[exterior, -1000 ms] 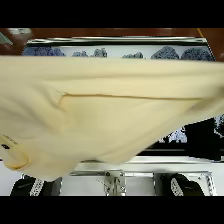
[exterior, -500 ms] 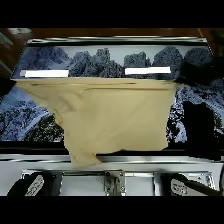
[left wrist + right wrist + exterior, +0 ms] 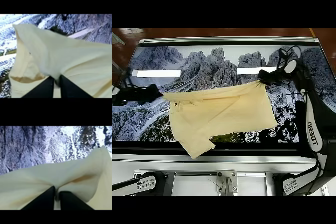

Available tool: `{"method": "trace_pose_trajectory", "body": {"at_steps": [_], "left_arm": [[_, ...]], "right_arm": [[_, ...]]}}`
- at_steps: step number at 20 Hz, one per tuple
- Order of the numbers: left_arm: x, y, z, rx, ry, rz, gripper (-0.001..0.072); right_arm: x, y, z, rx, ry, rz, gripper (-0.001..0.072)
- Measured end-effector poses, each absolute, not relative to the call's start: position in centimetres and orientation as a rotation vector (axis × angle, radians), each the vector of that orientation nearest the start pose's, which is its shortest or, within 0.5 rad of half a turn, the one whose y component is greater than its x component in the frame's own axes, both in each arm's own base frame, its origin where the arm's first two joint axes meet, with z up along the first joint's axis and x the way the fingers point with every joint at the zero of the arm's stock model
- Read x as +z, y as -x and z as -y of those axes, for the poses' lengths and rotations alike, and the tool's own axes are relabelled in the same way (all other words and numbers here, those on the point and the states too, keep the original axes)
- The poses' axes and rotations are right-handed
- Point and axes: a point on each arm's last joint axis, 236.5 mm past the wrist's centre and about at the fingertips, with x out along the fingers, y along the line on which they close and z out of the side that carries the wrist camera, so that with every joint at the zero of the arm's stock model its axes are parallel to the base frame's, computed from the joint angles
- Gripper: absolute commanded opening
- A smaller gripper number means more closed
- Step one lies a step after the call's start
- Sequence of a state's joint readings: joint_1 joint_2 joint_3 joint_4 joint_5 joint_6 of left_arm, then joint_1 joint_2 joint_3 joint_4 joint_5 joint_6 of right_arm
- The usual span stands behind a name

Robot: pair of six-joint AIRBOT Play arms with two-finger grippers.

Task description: Fold the shirts.

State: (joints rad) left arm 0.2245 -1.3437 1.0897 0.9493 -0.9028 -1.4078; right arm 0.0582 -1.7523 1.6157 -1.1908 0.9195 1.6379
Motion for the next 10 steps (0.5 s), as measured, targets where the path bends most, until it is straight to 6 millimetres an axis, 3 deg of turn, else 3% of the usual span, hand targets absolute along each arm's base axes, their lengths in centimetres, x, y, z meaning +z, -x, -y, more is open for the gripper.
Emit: {"method": "trace_pose_trajectory", "body": {"at_steps": [1,2,5,6,8,9,10], "left_arm": [[0.2,-44.1,1.5,-0.108,0.604,-1.051,0.0556],[-0.4,-44.0,1.8,-0.115,0.610,-1.075,0.0595],[0.3,-43.6,0.8,-0.132,0.636,-1.124,0.0584],[0.7,-43.1,-0.1,-0.133,0.639,-1.148,0.0541],[1.3,-40.9,-2.1,-0.125,0.644,-1.219,0.0128],[1.3,-39.2,-3.1,-0.114,0.641,-1.257,0.0113],[1.2,-37.7,-3.7,-0.105,0.640,-1.279,0.0168]], "right_arm": [[-0.8,-54.7,-10.5,0.173,-0.400,-1.065,0.0596],[-0.6,-54.8,-10.7,0.176,-0.406,-1.062,0.0595],[2.1,-54.0,-8.9,0.200,-0.331,-1.060,0.0595],[2.9,-53.0,-7.4,0.192,-0.283,-1.079,0.0595],[3.8,-50.1,-2.3,0.117,-0.174,-1.164,0.0570],[3.5,-47.8,0.9,0.056,-0.139,-1.236,0.0542],[3.0,-45.3,3.7,-0.004,-0.133,-1.314,0.0545]]}}
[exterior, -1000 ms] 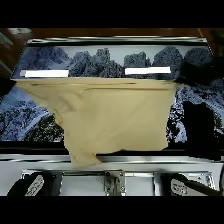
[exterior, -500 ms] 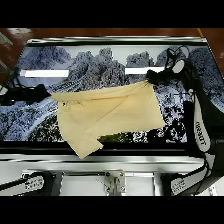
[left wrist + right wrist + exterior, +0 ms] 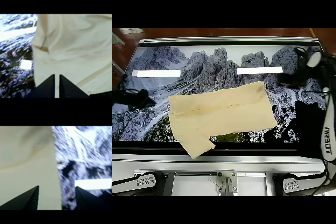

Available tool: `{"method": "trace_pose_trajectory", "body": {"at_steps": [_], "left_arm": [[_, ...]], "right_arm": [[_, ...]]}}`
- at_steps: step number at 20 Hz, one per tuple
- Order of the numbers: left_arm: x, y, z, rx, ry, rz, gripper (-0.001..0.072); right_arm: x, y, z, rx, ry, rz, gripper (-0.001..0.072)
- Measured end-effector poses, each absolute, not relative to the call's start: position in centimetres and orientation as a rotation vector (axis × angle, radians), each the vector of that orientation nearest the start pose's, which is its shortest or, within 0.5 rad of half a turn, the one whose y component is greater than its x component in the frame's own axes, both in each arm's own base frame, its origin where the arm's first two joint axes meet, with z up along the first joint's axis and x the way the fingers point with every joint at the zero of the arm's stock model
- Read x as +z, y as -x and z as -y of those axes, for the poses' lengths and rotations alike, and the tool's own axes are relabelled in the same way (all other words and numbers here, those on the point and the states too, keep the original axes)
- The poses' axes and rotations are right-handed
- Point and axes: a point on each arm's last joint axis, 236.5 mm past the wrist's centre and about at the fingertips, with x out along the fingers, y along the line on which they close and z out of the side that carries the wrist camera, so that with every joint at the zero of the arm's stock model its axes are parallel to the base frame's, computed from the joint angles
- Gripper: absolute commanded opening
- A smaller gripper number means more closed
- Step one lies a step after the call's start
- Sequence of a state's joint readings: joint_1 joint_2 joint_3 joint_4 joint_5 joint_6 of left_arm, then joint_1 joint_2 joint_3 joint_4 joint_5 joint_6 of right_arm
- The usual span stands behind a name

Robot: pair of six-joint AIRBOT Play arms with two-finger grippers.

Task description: Fold the shirts.

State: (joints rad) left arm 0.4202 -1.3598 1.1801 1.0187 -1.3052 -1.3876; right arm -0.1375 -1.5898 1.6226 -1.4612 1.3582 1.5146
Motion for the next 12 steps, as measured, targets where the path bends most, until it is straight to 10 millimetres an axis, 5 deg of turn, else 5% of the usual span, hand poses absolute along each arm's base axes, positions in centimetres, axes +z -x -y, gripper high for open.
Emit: {"method": "trace_pose_trajectory", "body": {"at_steps": [2,4,7,12], "left_arm": [[-0.2,-34.0,-3.8,-0.088,0.666,-1.325,0.0707],[-2.6,-30.3,-2.4,-0.085,0.727,-1.378,0.0713],[-6.4,-26.1,0.4,-0.103,0.817,-1.450,0.0712],[-9.8,-24.0,3.4,-0.102,0.861,-1.468,0.0706]], "right_arm": [[1.7,-40.3,7.4,-0.088,-0.228,-1.432,0.0693],[0.0,-36.5,6.5,-0.031,-0.414,-1.501,0.0693],[-2.1,-33.6,3.6,0.072,-0.632,-1.527,0.0692],[-4.2,-32.2,1.3,0.118,-0.739,-1.526,0.0691]]}}
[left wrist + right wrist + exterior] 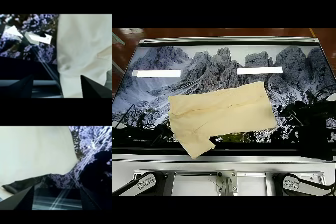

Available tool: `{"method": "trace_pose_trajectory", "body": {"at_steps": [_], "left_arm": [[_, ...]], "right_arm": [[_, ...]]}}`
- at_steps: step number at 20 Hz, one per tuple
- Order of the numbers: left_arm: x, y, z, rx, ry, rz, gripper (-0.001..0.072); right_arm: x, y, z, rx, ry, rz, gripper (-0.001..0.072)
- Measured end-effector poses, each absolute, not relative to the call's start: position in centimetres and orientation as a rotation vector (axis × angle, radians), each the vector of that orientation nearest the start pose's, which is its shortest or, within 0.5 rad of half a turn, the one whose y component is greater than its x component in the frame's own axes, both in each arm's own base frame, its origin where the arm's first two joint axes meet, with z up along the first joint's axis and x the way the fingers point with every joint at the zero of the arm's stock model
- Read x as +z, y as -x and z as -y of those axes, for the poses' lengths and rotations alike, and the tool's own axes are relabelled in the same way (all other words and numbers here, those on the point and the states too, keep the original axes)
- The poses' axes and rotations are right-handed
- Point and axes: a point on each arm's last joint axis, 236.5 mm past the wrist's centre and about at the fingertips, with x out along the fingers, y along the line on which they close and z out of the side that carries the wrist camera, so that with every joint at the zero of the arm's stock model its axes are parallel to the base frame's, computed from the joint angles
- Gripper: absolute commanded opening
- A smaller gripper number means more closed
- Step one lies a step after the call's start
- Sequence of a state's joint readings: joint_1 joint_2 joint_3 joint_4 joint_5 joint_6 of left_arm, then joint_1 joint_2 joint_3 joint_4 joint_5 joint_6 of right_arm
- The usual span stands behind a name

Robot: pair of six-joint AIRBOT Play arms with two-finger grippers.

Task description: Fold the shirts.

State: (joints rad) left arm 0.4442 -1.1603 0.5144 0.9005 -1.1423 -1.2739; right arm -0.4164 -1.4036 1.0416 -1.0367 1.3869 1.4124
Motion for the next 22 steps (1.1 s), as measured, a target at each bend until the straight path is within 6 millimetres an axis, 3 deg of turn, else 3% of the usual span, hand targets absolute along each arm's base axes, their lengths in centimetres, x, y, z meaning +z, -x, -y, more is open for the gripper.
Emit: {"method": "trace_pose_trajectory", "body": {"at_steps": [2,3,5,6,11,15,19,20,22], "left_arm": [[-10.5,-24.4,4.6,-0.112,0.874,-1.460,0.0705],[-10.8,-24.8,5.3,-0.119,0.884,-1.456,0.0623],[-11.5,-25.4,6.7,-0.126,0.900,-1.452,0.0134],[-11.8,-25.8,7.0,-0.119,0.907,-1.440,0.0055],[-11.5,-27.2,8.1,-0.150,0.917,-1.394,0.0040],[-10.4,-27.7,8.4,-0.186,0.898,-1.361,0.0040],[-9.2,-27.9,8.6,-0.215,0.882,-1.328,0.0040],[-8.9,-28.0,8.6,-0.220,0.877,-1.320,0.0040],[-8.3,-28.4,8.6,-0.231,0.864,-1.299,0.0040]], "right_arm": [[-4.4,-32.5,1.0,0.119,-0.756,-1.504,0.0691],[-4.5,-32.7,1.1,0.115,-0.756,-1.497,0.0691],[-4.6,-33.0,1.1,0.112,-0.761,-1.480,0.0691],[-4.7,-33.0,1.1,0.111,-0.760,-1.478,0.0691],[-6.3,-31.3,2.6,0.033,-0.706,-1.542,0.0691],[-8.2,-30.6,1.6,0.019,-0.695,-1.586,0.0691],[-10.4,-31.4,-0.2,0.003,-0.675,-1.601,0.0681],[-10.9,-31.7,-0.6,-0.006,-0.671,-1.596,0.0610],[-11.6,-32.9,-1.4,-0.024,-0.657,-1.568,0.0070]]}}
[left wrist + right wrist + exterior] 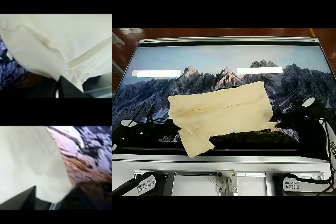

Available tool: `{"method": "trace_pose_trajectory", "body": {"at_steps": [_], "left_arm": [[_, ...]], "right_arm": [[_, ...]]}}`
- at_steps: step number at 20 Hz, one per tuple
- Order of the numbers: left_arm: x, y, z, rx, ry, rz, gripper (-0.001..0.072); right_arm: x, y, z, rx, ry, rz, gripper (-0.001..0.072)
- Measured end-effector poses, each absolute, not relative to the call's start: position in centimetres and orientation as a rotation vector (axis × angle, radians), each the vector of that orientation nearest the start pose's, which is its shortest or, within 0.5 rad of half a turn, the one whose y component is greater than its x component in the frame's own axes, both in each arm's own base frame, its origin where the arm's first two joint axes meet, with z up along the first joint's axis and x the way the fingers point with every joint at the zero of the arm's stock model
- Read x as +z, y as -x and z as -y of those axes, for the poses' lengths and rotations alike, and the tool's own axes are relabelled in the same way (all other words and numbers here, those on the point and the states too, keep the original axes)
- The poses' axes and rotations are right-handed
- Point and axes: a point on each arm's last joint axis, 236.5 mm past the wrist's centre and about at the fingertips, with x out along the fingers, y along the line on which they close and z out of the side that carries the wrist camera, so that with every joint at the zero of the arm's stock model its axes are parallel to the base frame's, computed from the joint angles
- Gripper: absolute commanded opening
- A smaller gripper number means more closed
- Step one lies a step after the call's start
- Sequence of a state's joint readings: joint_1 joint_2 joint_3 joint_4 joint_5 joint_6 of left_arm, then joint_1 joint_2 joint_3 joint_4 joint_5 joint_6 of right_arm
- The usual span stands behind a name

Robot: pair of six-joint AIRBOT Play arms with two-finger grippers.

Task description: Fold the shirts.

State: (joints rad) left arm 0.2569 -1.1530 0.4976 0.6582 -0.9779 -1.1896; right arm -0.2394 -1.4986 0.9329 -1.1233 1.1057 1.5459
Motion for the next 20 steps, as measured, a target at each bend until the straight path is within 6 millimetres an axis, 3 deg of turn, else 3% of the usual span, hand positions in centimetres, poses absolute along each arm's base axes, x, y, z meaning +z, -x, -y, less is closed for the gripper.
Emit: {"method": "trace_pose_trajectory", "body": {"at_steps": [3,5,7,8,10,12,13,15,17,18,20], "left_arm": [[-6.4,-30.2,8.1,-0.263,0.811,-1.233,0.0038],[-4.0,-32.4,7.6,-0.286,0.768,-1.158,0.0038],[0.4,-35.1,7.0,-0.321,0.710,-1.049,0.0038],[3.7,-36.7,6.7,-0.345,0.667,-0.973,0.0038],[12.4,-39.5,5.7,-0.382,0.565,-0.778,0.0038],[23.8,-40.5,4.9,-0.409,0.436,-0.539,0.0038],[30.4,-39.9,4.7,-0.415,0.361,-0.401,0.0038],[41.3,-36.4,4.7,-0.399,0.193,-0.172,0.0038],[49.9,-31.2,5.0,-0.346,0.055,0.025,0.0039],[52.8,-28.5,5.3,-0.320,0.016,0.098,0.0038],[56.8,-23.0,6.4,-0.286,-0.030,0.212,0.0038]], "right_arm": [[-11.6,-35.0,-2.4,-0.026,-0.646,-1.500,0.0067],[-10.0,-36.8,-2.9,0.014,-0.629,-1.429,0.0066],[-6.2,-39.3,-3.3,0.084,-0.575,-1.312,0.0066],[-3.0,-40.8,-3.2,0.125,-0.528,-1.222,0.0066],[5.8,-43.6,-2.9,0.197,-0.400,-0.986,0.0067],[17.8,-44.9,-2.5,0.232,-0.253,-0.673,0.0067],[24.2,-44.4,-2.2,0.226,-0.189,-0.509,0.0066],[37.5,-40.4,-1.5,0.179,-0.075,-0.167,0.0066],[47.2,-34.0,-1.2,0.126,-0.009,0.087,0.0066],[50.2,-30.7,-1.2,0.102,0.010,0.166,0.0066],[53.1,-25.1,-1.3,0.069,0.023,0.231,0.0066]]}}
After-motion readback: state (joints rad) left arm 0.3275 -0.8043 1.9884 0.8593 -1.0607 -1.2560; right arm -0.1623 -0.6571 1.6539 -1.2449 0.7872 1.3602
